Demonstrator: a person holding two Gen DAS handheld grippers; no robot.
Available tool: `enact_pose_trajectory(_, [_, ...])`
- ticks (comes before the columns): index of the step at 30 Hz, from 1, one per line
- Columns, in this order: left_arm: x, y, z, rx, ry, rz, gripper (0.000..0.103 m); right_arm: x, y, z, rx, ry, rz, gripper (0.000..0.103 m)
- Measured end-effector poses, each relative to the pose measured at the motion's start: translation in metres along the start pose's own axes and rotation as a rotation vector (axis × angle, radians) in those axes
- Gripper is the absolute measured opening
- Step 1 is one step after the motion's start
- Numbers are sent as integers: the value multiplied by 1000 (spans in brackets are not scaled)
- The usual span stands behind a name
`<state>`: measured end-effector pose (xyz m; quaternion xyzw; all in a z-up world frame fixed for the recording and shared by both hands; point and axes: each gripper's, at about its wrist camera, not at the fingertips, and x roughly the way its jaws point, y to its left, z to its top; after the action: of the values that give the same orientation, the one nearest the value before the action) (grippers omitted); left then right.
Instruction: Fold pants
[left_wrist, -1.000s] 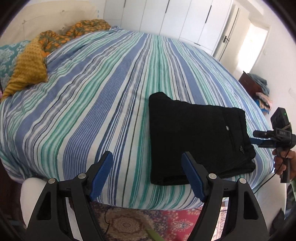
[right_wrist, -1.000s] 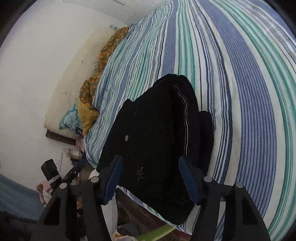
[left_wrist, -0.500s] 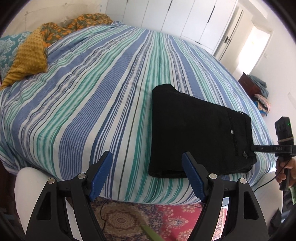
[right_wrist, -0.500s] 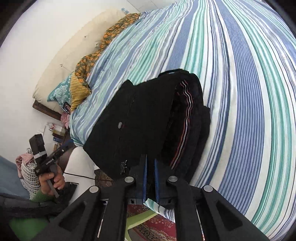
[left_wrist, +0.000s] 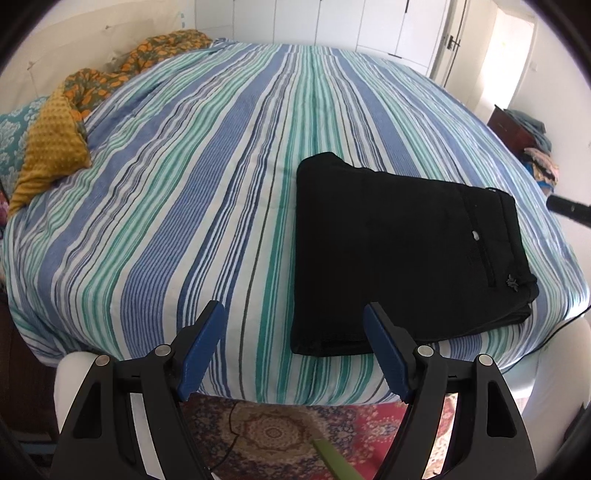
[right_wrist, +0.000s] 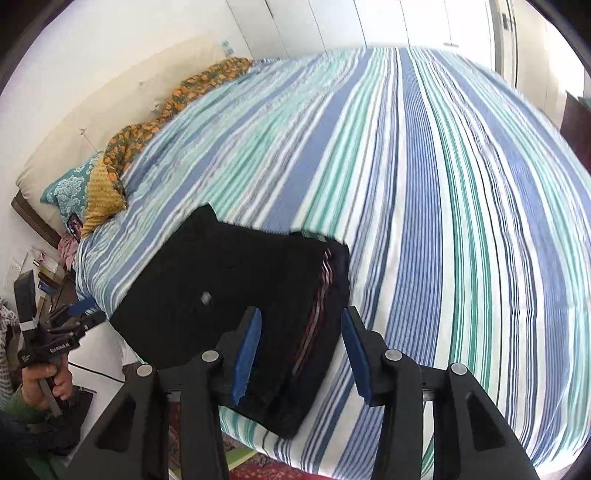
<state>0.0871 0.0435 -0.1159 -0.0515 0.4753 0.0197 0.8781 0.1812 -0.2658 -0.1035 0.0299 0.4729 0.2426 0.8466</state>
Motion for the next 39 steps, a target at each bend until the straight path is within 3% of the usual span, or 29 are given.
enact_pose_trajectory(4, [-1, -1, 2, 13, -1, 28, 79, -4, 33, 29, -64, -94, 38, 46])
enact_pose_trajectory(9, [-1, 3, 3, 10, 5, 46, 79, 24, 57, 35, -109, -82, 59, 46])
enact_pose_trajectory(13, [3, 5, 0, 2, 18, 45, 79, 55, 61, 21, -154, -45, 23, 46])
enact_pose_trajectory(18, [4, 4, -5, 5, 28, 41, 79, 111, 16, -9, -44, 114, -27, 39])
enact_pose_trajectory(27, [4, 9, -8, -12, 30, 47, 80, 80, 20, -16, -67, 59, -77, 39])
enact_pose_trajectory(30, [8, 11, -9, -23, 39, 40, 80, 45, 27, -20, -88, 5, -40, 39])
enact_pose_trajectory(34, [11, 7, -8, -26, 42, 28, 80, 7, 57, -40, -195, -52, 71, 39])
enact_pose_trajectory(37, [11, 5, -7, -15, 42, 24, 81, 11, 74, -65, -265, -17, 114, 39])
enact_pose_trajectory(39, [10, 5, -7, -15, 43, 17, 81, 36, 73, -83, -270, 94, 67, 39])
